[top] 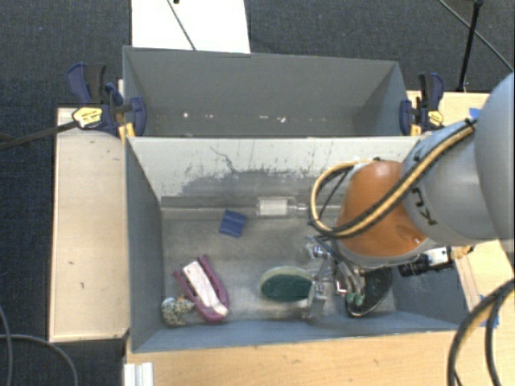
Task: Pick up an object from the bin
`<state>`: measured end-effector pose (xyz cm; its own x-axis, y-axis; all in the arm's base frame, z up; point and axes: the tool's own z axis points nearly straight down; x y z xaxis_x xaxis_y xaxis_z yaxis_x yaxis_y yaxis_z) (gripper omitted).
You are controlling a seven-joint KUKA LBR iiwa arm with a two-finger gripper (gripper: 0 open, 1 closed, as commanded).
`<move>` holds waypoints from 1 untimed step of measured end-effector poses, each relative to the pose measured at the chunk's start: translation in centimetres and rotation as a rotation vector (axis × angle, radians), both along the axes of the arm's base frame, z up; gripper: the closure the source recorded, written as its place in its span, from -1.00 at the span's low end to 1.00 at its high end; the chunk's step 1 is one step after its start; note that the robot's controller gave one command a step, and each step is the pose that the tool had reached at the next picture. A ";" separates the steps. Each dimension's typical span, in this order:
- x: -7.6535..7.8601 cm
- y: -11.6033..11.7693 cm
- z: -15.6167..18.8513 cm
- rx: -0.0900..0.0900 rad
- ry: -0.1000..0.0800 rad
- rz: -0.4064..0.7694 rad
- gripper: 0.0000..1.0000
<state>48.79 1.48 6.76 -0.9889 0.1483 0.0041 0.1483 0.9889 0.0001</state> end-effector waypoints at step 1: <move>0.3 -0.1 0.3 0.000 -0.006 0.000 1.00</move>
Offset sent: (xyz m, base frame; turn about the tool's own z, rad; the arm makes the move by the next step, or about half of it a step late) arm 0.0000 0.0000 0.0000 0.0000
